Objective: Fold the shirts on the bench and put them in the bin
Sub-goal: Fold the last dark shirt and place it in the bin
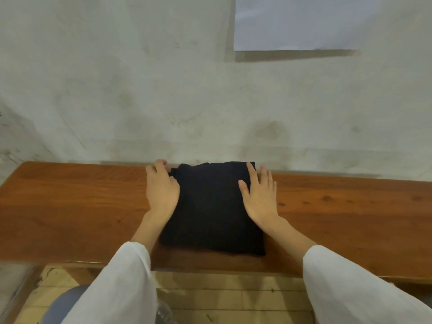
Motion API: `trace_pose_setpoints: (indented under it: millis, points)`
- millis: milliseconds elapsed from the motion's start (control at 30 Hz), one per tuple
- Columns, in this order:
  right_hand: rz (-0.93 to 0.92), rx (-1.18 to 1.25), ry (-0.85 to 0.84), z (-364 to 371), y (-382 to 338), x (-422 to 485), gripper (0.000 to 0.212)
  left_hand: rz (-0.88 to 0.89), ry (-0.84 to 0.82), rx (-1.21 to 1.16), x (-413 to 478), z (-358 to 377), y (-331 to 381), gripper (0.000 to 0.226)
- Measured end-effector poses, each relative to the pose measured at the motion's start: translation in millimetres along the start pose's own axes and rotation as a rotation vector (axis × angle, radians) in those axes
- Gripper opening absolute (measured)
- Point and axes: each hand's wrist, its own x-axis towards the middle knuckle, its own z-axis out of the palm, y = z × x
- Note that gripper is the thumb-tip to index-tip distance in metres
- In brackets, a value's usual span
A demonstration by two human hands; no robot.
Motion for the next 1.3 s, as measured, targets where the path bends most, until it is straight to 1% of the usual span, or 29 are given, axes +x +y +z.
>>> trace_pose_setpoints:
  millis: [33, 67, 100, 133, 167, 200, 233, 300, 333, 433, 500, 567, 600, 633, 667, 700, 767, 833, 867, 933, 967, 1033, 1133, 1200, 1233, 1300]
  points:
    - [-0.016, -0.023, 0.015, -2.2, -3.0, -2.7, 0.057, 0.101, 0.043, 0.095, -7.8, 3.7, 2.5, 0.041]
    - [-0.059, -0.058, 0.031, -3.1, -6.4, -5.7, 0.057, 0.238, 0.067, 0.172, -16.9, 8.6, 6.4, 0.041]
    - [-0.118, -0.093, 0.041, -2.3, -10.0, -8.8, 0.059, 0.383, 0.047, 0.224, -25.6, 15.7, 7.9, 0.039]
    - [-0.175, -0.122, 0.044, 1.0, -13.0, -12.2, 0.061, 0.502, -0.015, 0.275, -33.5, 23.6, 7.8, 0.039]
    - [-0.212, -0.149, 0.032, 5.1, -14.8, -14.6, 0.066, 0.564, -0.1, 0.333, -39.4, 31.4, 5.8, 0.046]
    - [-0.219, -0.168, -0.006, 9.2, -14.6, -16.2, 0.07, 0.562, -0.187, 0.399, -44.2, 37.0, 3.1, 0.057]
    - [-0.199, -0.181, -0.058, 12.6, -12.8, -16.7, 0.073, 0.522, -0.231, 0.452, -47.1, 40.8, -1.3, 0.066]
    - [-0.127, -0.202, -0.136, 16.9, -9.6, -15.4, 0.074, 0.395, -0.234, 0.506, -47.9, 42.8, -9.4, 0.075]
    - [-0.094, -0.212, -0.146, 16.6, -9.6, -14.9, 0.074, 0.327, -0.226, 0.504, -48.0, 41.2, -10.9, 0.076]
    - [-0.032, -0.2, -0.136, 15.1, -14.0, -14.6, 0.074, 0.148, -0.192, 0.436, -49.4, 32.5, -9.2, 0.07]
    - [-0.019, -0.176, -0.135, 13.2, -16.3, -15.6, 0.071, 0.048, -0.089, 0.344, -53.0, 23.6, -6.1, 0.065]
    - [0.025, -0.11, -0.081, 7.5, -16.3, -18.7, 0.068, -0.022, 0.031, 0.32, -56.6, 12.9, -5.9, 0.054]
    - [0.078, -0.072, -0.019, 2.8, -14.5, -21.5, 0.068, -0.062, 0.028, 0.325, -58.7, 7.1, -6.0, 0.047]
    - [0.142, -0.045, 0.043, -2.2, -11.2, -23.8, 0.067, -0.099, -0.016, 0.313, -58.3, 4.0, -8.2, 0.041]
    - [0.205, -0.023, 0.078, -7.4, -7.6, -26.0, 0.065, -0.127, -0.071, 0.305, -58.4, -0.1, -9.0, 0.039]
    - [0.252, -0.005, 0.075, -12.0, -4.2, -27.5, 0.06, -0.14, -0.134, 0.292, -58.4, -2.9, -10.2, 0.038]
    - [0.252, 0.007, -0.005, -18.0, -0.3, -30.7, 0.052, -0.118, -0.209, 0.174, -60.0, -6.0, -8.3, 0.033]
    - [0.17, 0.016, -0.072, -21.3, -1.4, -32.8, 0.045, -0.07, -0.201, -0.014, -63.9, -9.9, -3.2, 0.029]
    - [0.132, 0.033, -0.081, -23.3, -2.3, -33.6, 0.04, -0.06, -0.178, -0.033, -66.1, -13.1, -1.9, 0.032]
    - [0.099, 0.04, -0.073, -26.4, -1.3, -35.6, 0.031, -0.083, -0.148, 0.067, -70.3, -18.6, -9.9, 0.034]
    - [0.108, 0.042, -0.07, -28.1, 0.3, -36.8, 0.03, -0.111, -0.149, 0.141, -73.2, -20.2, -16.2, 0.033]
    - [0.16, 0.101, -0.094, -29.7, 4.6, -37.9, 0.034, -0.144, -0.169, 0.263, -80.7, -22.5, -26.5, 0.034]
    - [0.229, 0.239, -0.16, -27.6, 7.0, -40.2, 0.045, -0.107, -0.135, 0.385, -90.5, -24.4, -22.4, 0.037]
    - [0.219, 0.289, -0.205, -24.6, 5.1, -44.3, 0.049, -0.022, -0.071, 0.439, -90.7, -22.7, -13.8, 0.039]
    - [0.204, 0.297, -0.218, -23.4, 3.6, -47.7, 0.049, 0.049, -0.051, 0.482, -88.5, -18.8, -9.5, 0.045]
    - [0.177, 0.302, -0.212, -22.3, -0.2, -55.0, 0.047, 0.219, -0.084, 0.536, -81.4, -8.7, 8.6, 0.054]
